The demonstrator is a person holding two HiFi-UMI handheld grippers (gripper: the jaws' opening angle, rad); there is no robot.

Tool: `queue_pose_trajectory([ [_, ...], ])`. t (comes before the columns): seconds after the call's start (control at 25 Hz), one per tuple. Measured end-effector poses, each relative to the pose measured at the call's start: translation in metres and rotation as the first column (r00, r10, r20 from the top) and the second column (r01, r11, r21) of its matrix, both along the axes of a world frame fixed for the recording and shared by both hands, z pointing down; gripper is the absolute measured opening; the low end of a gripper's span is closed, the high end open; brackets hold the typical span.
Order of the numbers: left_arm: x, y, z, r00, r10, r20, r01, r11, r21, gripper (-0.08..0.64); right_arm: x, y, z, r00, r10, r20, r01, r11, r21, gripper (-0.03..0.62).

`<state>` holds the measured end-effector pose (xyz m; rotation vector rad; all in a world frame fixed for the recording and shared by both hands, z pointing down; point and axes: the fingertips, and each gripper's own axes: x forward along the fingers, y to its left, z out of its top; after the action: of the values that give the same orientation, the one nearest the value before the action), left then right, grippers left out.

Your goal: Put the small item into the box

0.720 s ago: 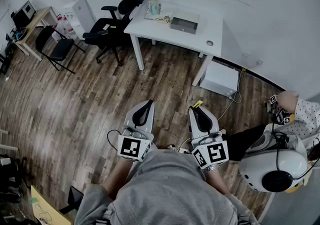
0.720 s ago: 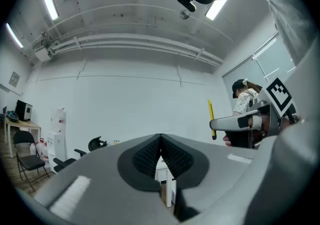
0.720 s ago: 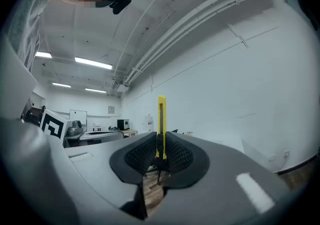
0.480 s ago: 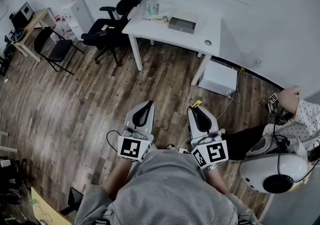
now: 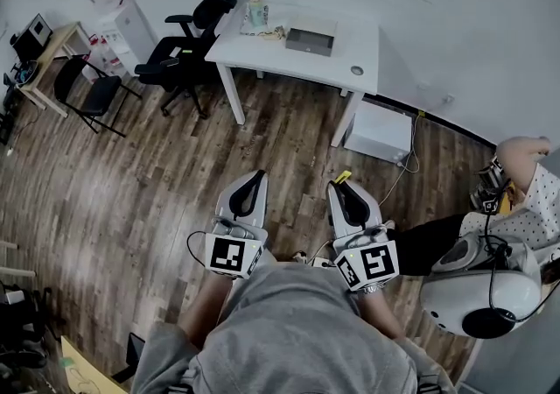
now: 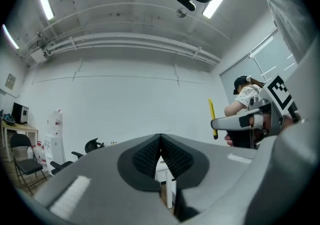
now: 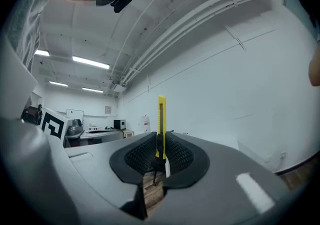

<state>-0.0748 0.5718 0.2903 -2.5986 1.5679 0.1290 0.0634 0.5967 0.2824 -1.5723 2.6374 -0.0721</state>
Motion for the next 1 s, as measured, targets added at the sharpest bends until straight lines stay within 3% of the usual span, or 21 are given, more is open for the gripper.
queue_pose_trajectory([
  [0.32, 0.001, -0.019, -0.006, 0.998, -0.032, 0.045, 0.031, 0.999, 0.028, 0.002, 0.024, -0.026, -0.002, 0.999, 0.031, -0.016, -0.03, 0.999, 0.017, 0.07],
  [0.6, -0.013, -0.042, 0.003, 0.998, -0.054, 0.024, 0.054, 0.999, -0.001, 0.002, 0.017, -0.05, 0.009, 0.999, 0.033, 0.002, -0.033, 0.999, -0.005, 0.071],
  [1.0, -0.011, -0.121, 0.007, 1.0, -0.018, 0.01, 0.018, 1.0, 0.011, 0.002, 0.009, -0.118, 0.016, 0.998, 0.058, -0.02, -0.059, 0.998, -0.019, 0.072],
])
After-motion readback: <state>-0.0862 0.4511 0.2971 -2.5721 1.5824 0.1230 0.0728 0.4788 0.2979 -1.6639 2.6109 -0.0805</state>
